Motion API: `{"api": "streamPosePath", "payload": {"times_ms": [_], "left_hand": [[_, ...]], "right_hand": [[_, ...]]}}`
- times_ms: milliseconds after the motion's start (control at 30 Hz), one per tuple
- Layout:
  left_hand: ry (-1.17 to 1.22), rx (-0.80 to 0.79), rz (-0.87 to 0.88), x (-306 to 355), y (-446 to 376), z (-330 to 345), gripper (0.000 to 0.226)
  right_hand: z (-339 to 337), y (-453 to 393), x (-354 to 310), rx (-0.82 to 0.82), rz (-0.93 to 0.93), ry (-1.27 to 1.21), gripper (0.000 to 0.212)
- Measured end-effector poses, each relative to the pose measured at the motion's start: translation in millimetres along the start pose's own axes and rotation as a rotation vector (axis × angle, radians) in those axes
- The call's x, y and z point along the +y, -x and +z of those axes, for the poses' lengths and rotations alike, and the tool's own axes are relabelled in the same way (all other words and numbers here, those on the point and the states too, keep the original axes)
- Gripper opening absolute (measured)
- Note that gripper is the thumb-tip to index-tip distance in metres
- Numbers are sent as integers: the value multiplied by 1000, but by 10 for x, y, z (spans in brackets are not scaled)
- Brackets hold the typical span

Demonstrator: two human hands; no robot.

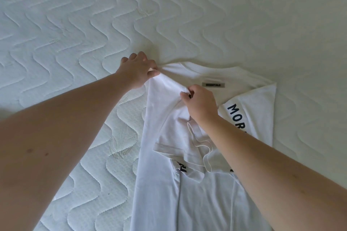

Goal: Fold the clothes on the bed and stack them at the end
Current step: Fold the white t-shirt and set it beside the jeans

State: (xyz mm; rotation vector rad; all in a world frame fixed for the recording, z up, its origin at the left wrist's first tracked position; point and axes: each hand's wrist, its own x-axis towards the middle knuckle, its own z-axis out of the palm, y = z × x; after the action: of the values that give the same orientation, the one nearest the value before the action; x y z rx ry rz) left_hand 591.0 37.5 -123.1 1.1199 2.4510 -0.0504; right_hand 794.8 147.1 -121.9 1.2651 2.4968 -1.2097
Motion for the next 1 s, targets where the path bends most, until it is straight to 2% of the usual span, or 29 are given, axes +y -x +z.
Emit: {"api": "streamPosePath", "payload": {"times_ms": [100,200,333,400,467,533,667,767,900,1000], "left_hand": [[-40,47,9,35,-20,12,32],[-47,117,-20,140,-40,20,28],[-7,185,-95,276,18,78,26],[42,263,-123,334,117,93,31],[140,379,-140,416,255,106,34],[256,443,-109,541,424,145,24],[336,410,-9,856,785,299,23],[265,401,53,1091,967,407,27],[267,341,159,1465,1059,531,30],[294,183,156,1751,1047,640,51]], "right_hand": [[-12,-32,10,4,-13,64,21],[-23,-5,17,-43,-24,141,36],[-74,-11,-30,-248,14,198,60],[-122,-65,-44,-320,26,271,53],[-152,-78,-49,-277,7,339,45],[-130,-22,-40,-182,-25,320,41],[-263,153,161,78,-123,127,33],[-490,260,483,296,-228,280,28],[-624,353,905,251,-141,414,48],[-611,355,1151,157,-195,407,57]]}}
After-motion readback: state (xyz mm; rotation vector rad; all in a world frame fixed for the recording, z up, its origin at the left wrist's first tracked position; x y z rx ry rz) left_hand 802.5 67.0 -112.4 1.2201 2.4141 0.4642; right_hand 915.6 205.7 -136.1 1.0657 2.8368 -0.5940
